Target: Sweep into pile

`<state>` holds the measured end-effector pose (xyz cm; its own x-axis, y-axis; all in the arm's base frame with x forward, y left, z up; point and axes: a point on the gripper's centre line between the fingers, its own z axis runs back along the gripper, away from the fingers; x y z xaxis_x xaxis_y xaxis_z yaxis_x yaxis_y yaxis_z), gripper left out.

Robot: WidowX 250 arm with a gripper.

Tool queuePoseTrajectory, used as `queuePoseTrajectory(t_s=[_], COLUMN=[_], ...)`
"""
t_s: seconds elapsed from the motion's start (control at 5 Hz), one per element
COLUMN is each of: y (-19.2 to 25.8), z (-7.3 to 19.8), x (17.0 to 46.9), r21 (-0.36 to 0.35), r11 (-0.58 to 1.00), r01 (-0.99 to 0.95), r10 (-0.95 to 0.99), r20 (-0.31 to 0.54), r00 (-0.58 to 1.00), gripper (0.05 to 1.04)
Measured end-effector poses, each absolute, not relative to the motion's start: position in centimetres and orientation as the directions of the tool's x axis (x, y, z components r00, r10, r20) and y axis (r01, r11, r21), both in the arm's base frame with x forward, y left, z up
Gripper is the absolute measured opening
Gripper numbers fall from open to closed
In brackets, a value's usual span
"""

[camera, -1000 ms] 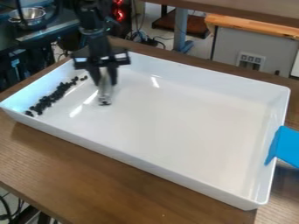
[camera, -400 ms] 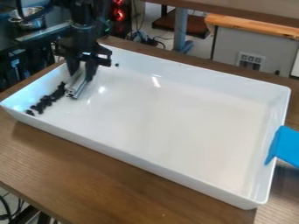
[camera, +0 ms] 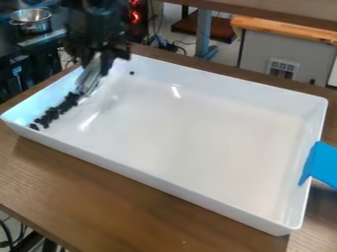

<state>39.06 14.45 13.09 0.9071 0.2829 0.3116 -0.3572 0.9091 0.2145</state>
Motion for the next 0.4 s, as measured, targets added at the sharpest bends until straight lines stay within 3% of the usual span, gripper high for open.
queuePoseTrajectory(t_s=[0.4], y=[5.2], z=[15.4], x=[38.8], r21=[0.049], r11=[0.974], r01=[-0.222], r10=[0.208], r20=[0.204], r00=[0.957], gripper=[0.37])
